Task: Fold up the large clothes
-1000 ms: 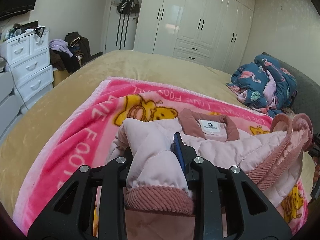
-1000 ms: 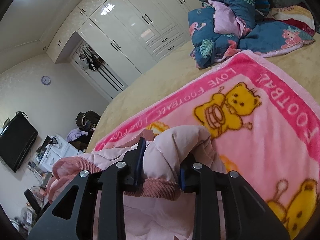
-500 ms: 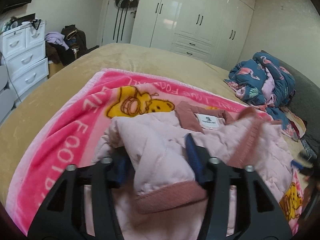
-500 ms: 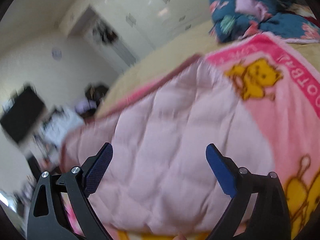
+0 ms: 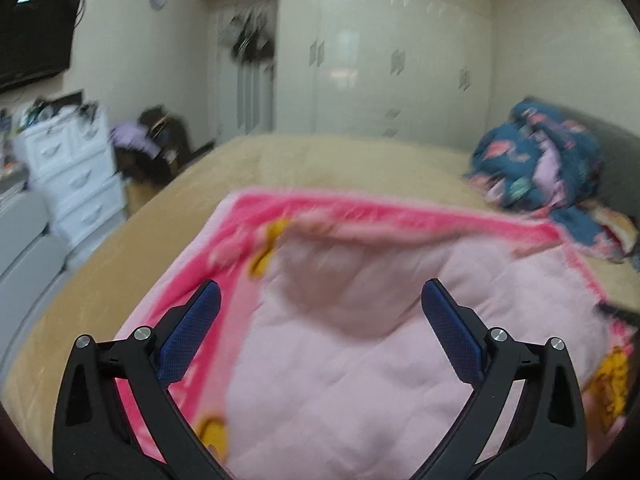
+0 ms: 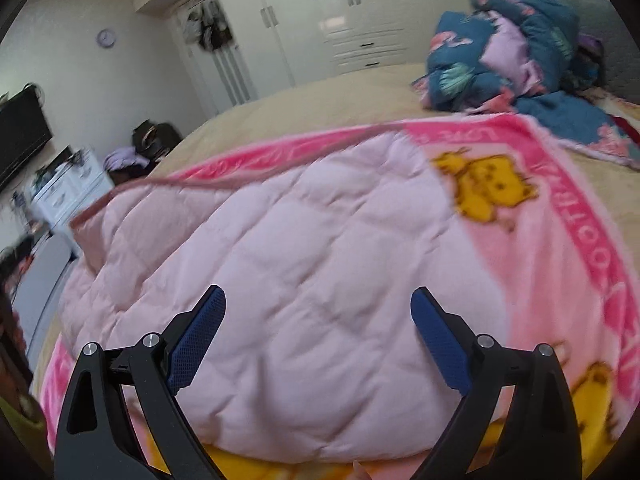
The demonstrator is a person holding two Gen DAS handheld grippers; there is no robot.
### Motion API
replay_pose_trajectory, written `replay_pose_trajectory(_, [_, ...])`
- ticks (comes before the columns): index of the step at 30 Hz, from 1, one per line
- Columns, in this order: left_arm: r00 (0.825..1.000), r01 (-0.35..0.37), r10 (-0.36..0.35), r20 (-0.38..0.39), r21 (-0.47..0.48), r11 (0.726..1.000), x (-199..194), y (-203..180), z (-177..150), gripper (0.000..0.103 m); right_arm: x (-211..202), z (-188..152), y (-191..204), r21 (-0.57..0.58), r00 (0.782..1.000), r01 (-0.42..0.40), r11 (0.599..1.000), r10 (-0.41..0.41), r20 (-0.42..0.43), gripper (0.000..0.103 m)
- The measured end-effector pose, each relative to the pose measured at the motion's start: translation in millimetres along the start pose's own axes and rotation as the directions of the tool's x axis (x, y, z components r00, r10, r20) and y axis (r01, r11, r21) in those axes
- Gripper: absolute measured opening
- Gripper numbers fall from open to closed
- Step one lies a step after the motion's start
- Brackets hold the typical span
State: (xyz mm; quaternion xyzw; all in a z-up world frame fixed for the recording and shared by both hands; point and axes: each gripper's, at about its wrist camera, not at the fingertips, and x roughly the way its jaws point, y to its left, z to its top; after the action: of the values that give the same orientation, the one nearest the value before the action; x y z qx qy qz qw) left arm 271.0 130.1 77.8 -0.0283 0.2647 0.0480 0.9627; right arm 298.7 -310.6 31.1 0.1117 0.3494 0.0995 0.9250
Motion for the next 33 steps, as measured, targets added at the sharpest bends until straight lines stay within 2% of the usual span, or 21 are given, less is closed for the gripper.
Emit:
replay_pose_trajectory(2, [0.998,-0.024,0.021,-0.064,-0.038,0.999,15,16,-15,0.094,-2,6,-7,-0.004,1.0,0.032,0.999,-0.032,0.001,0.093])
replay_pose_trajectory(3, [0.994,-0.013,0.005,-0.108,-0.071,0.997,24,25,-24,0.094,2,10,-12,-0.018,0.997,0.071,0.997,-0.071,-0.014,0.094])
replay_pose_trajectory(4, [0.991,0.01,-0.023,-0.135,-0.095,0.995,29,31,-29,0.094,8,12,-19,-0.026,0.994,0.103,0.994,-0.104,-0.027,0.094])
replay_pose_trajectory(5, [0.982,0.066,-0.088,-0.167,-0.134,0.989,36,38,-39,0.094,13,13,-24,-0.026,0.992,0.122,0.992,-0.123,-0.04,0.094])
replay_pose_trajectory(7, [0.961,0.151,-0.185,-0.207,-0.17,0.974,45,41,-54,0.094,26,11,-38,-0.014,0.989,0.121,0.993,-0.122,-0.088,0.094])
replay_pose_trajectory(8, [0.957,0.155,-0.19,-0.218,-0.165,0.974,48,40,-59,0.094,32,8,-42,-0.002,0.987,0.117,0.993,-0.116,-0.11,0.094])
replay_pose_trajectory(9, [0.958,0.131,-0.164,-0.237,-0.147,0.98,53,37,-64,0.094,39,4,-45,0.006,0.986,0.103,0.995,-0.102,-0.134,0.094])
replay_pose_trajectory(11, [0.956,0.132,-0.162,-0.243,-0.134,0.982,58,31,-69,0.094,45,-4,-48,0.014,0.988,0.072,0.997,-0.069,-0.138,0.082])
replay_pose_trajectory(12, [0.958,0.148,-0.177,-0.225,-0.14,0.979,59,29,-71,0.092,44,-8,-46,0.014,0.991,0.063,0.998,-0.061,-0.122,0.062])
replay_pose_trajectory(13, [0.96,0.154,-0.183,-0.212,-0.145,0.977,58,27,-71,0.067,43,-8,-45,0.008,0.992,0.076,0.997,-0.075,-0.1,0.038])
replay_pose_trajectory(15, [0.971,0.119,-0.144,-0.192,-0.135,0.984,55,26,-68,0.037,35,-7,-44,0.027,0.996,0.079,0.997,-0.077,-0.04,0.025])
replay_pose_trajectory(16, [0.974,0.114,-0.137,-0.183,-0.132,0.985,54,25,-65,0.024,30,-5,-43,0.045,0.997,0.08,0.996,-0.08,-0.007,0.023])
replay_pose_trajectory(17, [0.979,0.101,-0.122,-0.165,-0.131,0.986,54,25,-61,0.016,27,-2,-41,0.056,0.996,0.086,0.995,-0.088,0.02,0.022])
replay_pose_trajectory(21, [0.989,0.091,-0.106,-0.099,-0.147,0.985,56,28,-36,0.016,34,24,-40,0.1,0.992,0.102,0.99,-0.108,0.059,0.019])
replay_pose_trajectory(25, [0.992,0.089,-0.099,-0.076,-0.13,0.988,64,21,-18,0.016,64,43,-51,0.155,0.991,0.129,0.979,-0.132,0.01,0.019])
replay_pose_trajectory(29, [0.992,0.089,-0.098,-0.081,-0.105,0.99,78,18,-11,0.016,93,43,-57,0.155,0.984,0.177,0.972,-0.173,-0.039,0.019])
replay_pose_trajectory(33, [0.988,0.081,-0.092,-0.127,-0.087,0.993,99,19,-19,0.016,109,36,-61,0.166,0.98,0.195,0.967,-0.188,-0.057,0.019])
